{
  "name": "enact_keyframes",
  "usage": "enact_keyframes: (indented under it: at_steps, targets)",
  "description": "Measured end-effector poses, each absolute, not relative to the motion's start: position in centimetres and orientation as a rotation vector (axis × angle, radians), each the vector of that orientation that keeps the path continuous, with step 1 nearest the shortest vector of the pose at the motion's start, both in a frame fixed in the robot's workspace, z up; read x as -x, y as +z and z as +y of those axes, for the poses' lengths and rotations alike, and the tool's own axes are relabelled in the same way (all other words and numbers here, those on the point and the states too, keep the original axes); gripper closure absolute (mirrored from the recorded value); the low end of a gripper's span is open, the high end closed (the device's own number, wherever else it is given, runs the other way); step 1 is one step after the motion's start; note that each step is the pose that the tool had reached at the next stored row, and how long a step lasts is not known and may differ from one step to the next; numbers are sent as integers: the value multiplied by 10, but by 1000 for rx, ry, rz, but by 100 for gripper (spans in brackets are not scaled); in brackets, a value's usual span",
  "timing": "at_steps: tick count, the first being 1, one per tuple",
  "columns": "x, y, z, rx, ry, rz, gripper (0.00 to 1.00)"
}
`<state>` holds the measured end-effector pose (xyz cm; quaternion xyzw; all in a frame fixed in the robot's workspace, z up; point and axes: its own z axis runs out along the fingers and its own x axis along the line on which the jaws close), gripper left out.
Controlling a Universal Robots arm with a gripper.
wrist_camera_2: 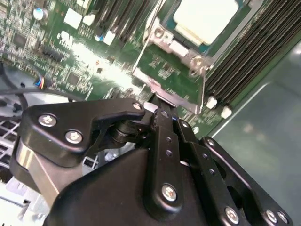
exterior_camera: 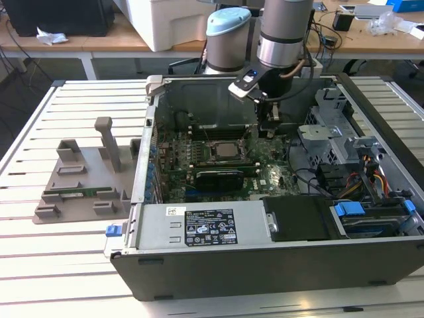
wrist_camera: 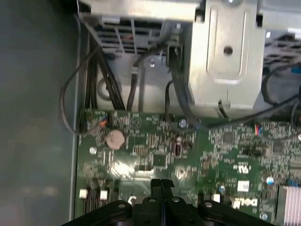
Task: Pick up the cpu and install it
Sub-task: 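Close the cpu cover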
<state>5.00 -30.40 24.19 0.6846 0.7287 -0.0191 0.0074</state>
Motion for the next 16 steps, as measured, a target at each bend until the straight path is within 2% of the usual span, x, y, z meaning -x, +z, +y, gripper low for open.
enact_keyframes:
  at_steps: [16]
  targets:
    - [-17,241,-304,-2140,-58,2278,89]
